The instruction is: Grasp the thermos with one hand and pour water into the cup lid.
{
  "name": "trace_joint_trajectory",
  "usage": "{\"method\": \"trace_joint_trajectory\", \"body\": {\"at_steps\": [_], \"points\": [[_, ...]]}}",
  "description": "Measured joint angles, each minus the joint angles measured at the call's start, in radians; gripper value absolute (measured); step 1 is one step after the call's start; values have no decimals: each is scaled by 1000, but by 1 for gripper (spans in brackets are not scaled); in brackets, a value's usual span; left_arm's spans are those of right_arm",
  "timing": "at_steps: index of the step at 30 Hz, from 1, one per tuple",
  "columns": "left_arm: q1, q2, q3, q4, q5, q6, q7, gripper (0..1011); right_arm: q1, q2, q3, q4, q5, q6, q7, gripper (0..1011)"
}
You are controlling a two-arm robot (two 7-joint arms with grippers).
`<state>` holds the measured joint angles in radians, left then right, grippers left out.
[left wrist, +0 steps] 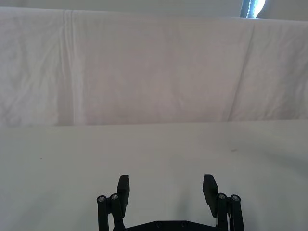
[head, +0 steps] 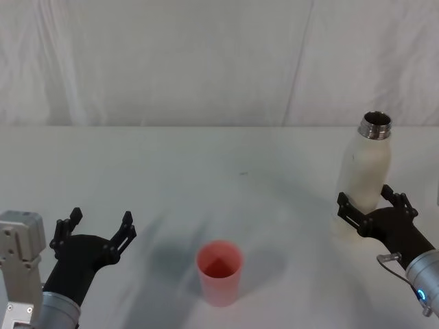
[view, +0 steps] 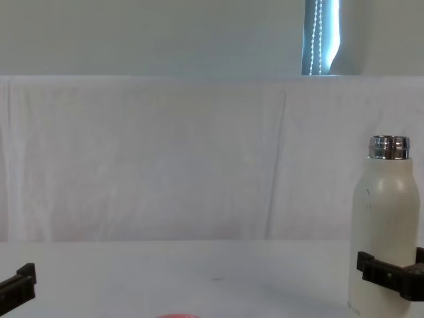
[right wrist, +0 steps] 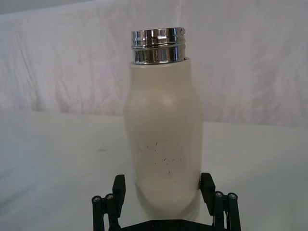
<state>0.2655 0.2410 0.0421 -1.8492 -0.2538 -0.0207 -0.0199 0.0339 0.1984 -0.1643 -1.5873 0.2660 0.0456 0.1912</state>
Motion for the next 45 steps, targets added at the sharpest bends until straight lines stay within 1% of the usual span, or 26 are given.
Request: {"method": "trace_joint_trajectory", "body": {"at_steps": [10, 19, 28, 37, 45], "points": [[0, 0, 0, 0, 0, 0, 0, 1001, 14, -7, -4, 17, -6, -1, -5, 1003], [0, 0, 0, 0, 0, 0, 0, 1001, 42, -17, -12, 64, -31, -8, -15, 1003], [0, 0, 0, 0, 0, 0, 0, 1001, 57, -26, -14, 87, -47, -14, -18, 1003], [0, 0, 0, 0, 0, 0, 0, 1001, 64, -40, -11, 103, -62, -23, -28, 1003], [0, 0, 0, 0, 0, 0, 0, 1001, 69, -57, -2, 116, -65, -45, -32, 1003]]}}
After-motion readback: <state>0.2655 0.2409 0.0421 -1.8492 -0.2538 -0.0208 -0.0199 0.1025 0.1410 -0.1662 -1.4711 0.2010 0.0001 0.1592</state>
